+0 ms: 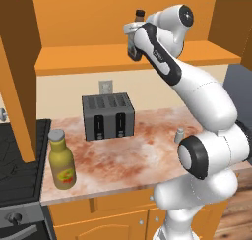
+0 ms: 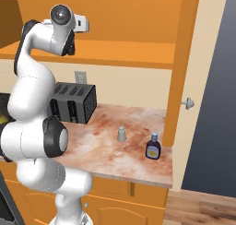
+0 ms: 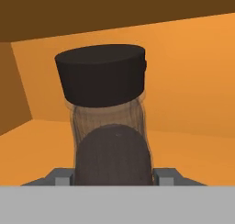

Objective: There are various items on the counter. Only move the condiments/shakers into the cabinet.

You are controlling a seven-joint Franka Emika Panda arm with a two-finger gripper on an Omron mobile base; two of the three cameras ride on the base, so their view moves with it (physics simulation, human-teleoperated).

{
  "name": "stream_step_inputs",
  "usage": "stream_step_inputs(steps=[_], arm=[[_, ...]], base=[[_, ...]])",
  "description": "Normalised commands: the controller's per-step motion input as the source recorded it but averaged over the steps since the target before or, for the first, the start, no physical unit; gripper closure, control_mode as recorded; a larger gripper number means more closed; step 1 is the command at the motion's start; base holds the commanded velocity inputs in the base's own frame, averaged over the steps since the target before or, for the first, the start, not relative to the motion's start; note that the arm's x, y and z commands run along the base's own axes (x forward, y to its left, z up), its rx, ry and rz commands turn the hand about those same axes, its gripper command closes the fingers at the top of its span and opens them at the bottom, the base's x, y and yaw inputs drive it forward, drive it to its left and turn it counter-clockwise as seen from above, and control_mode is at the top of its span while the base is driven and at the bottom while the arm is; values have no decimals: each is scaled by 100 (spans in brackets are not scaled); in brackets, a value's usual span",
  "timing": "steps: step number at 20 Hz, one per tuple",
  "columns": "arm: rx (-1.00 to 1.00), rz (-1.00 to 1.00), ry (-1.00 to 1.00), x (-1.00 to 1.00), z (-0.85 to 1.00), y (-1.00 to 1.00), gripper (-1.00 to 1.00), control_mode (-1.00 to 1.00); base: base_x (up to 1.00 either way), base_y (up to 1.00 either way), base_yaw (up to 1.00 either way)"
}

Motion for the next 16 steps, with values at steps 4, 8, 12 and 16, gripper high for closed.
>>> stream_step_inputs(steps=[4,8,12,16], arm=[[0,0,0,56,-18,0,100,-100],[0,-1,0,58,-11,0,100,-100],[0,0,0,56,-20,0,100,-100],[-1,0,2,38,-34,0,-100,-100]], base=[[0,0,0],[0,0,0],[0,0,0],[0,0,0]])
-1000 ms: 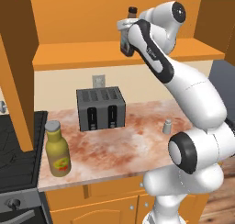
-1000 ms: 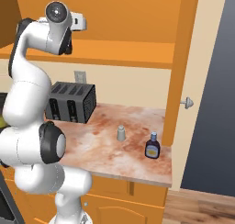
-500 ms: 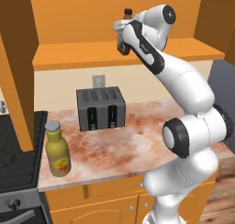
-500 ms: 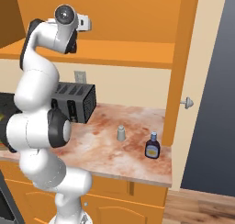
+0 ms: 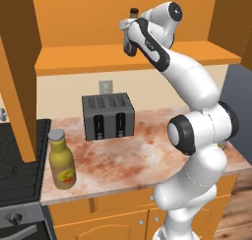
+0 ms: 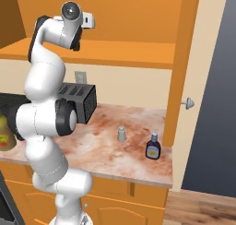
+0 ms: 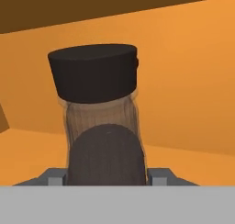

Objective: There are various items on the counter. Only move the condiments/shakers into the cabinet.

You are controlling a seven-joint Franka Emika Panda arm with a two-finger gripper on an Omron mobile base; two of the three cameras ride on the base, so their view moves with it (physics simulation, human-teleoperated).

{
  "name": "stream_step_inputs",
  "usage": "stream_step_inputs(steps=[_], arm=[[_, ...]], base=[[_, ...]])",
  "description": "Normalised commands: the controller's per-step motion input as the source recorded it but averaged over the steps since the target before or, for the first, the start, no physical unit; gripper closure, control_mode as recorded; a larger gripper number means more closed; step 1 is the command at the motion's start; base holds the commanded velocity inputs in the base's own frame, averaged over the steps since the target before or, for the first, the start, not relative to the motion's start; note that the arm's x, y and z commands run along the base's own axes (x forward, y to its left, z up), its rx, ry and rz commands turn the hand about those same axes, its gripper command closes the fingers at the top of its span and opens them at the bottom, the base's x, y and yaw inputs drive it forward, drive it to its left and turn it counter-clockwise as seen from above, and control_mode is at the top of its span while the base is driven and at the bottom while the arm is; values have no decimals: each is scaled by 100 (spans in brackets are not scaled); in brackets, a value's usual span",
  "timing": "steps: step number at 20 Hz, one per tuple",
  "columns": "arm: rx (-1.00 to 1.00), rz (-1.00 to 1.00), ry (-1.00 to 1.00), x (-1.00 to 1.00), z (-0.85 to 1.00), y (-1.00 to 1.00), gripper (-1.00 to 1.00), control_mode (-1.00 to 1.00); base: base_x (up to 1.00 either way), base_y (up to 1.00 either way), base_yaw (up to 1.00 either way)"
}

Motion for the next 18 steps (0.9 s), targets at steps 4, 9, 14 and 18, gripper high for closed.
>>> stream_step_inputs(steps=[4,9,14,18], arm=[[0,0,0,0,-2,0,-100,-100],[0,0,0,-32,0,0,-100,-100],[0,0,-1,-86,-5,0,-100,-100],[0,-9,1,-100,-38,-8,-100,-100]], base=[[0,0,0],[0,0,0],[0,0,0],[0,0,0]])
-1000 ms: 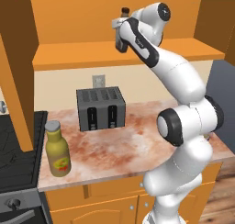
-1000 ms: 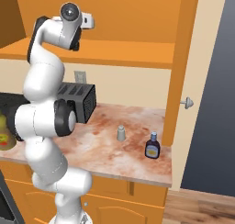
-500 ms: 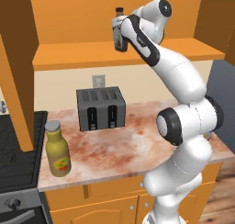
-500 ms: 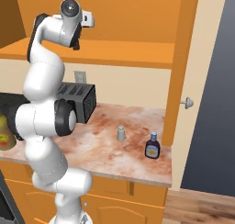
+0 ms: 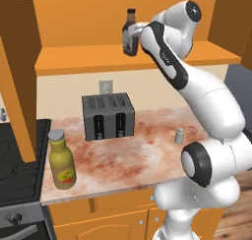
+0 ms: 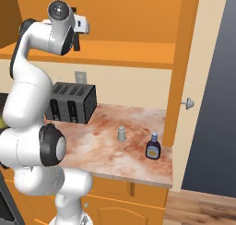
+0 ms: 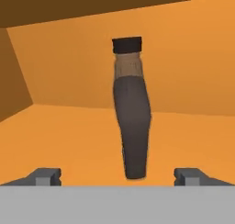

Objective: There are various items on the counter. Only move the condiments/shakers into the cabinet.

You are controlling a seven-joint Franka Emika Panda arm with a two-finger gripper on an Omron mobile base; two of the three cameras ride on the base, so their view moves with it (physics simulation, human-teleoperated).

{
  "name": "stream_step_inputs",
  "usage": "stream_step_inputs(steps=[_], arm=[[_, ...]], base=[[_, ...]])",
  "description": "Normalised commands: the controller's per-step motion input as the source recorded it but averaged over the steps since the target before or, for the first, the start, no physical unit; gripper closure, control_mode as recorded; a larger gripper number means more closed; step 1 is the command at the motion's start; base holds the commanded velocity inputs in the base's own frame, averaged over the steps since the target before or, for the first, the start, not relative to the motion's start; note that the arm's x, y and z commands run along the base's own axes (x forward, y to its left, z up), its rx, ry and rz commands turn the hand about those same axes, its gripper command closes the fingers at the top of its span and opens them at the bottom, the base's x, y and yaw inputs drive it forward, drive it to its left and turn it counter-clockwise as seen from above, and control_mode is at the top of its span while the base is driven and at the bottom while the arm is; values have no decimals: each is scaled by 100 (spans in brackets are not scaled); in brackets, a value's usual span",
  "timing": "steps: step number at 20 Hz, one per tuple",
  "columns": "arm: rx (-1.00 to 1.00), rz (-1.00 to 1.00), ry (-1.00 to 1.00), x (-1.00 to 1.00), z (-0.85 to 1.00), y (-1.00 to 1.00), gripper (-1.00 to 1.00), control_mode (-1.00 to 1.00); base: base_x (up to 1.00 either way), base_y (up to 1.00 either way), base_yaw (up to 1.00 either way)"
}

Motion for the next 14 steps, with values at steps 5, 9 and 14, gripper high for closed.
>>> stream_step_inputs(steps=[5,9,14], arm=[[1,-14,8,-100,-82,-59,-100,-100],[0,-14,15,-100,-93,-75,-100,-100],[1,-16,29,-95,-99,-85,-100,-100]], base=[[0,0,0],[0,0,0],[0,0,0]])
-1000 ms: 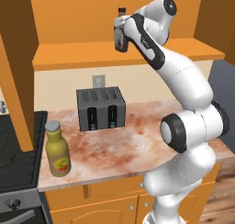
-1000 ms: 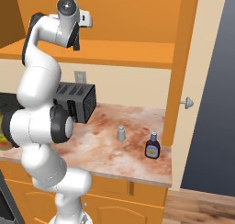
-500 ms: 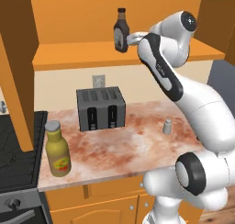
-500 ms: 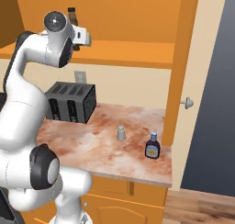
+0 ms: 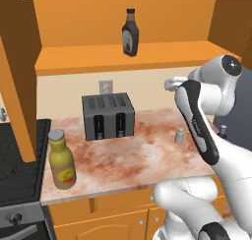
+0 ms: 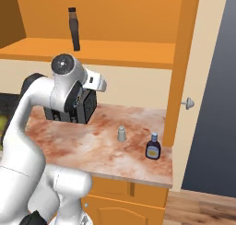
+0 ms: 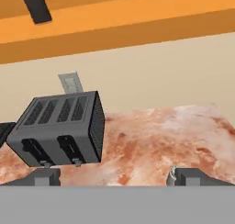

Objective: There are various items on the counter. Only move the condiments/shakers into the cabinet.

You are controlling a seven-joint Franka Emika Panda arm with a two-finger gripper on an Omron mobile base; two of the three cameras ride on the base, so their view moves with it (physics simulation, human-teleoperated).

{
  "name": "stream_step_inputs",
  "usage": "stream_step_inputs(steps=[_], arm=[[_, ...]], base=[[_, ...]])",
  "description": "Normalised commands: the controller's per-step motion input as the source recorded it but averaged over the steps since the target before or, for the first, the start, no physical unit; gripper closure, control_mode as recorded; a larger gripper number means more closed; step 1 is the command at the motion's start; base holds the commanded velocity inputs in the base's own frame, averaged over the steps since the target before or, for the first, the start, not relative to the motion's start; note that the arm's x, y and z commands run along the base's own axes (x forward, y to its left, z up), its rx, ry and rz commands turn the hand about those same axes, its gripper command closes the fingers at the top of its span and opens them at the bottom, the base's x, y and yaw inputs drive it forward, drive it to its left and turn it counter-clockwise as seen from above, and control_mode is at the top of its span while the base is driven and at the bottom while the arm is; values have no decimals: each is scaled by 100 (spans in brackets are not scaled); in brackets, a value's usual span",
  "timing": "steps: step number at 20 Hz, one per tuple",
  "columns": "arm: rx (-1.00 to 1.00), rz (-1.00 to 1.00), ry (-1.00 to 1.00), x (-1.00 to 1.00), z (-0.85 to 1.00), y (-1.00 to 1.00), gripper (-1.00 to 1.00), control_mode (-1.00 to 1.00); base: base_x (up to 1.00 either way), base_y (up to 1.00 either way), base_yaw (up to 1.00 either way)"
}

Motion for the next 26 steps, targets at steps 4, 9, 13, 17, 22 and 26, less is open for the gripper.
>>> stream_step_inputs(steps=[4,9,13,17,22,26], arm=[[0,-15,31,-88,-100,-94,-100,-100],[1,-4,23,-65,-92,-100,-100,-100],[0,2,1,-24,-54,-81,-100,-100],[0,6,-13,-10,-52,-40,-100,-100],[5,13,-12,-20,-54,-29,-100,-100],[18,21,-5,-20,-21,-45,-100,-100]], base=[[0,0,0],[0,0,0],[0,0,0],[0,0,0],[0,0,0],[0,0,0]])
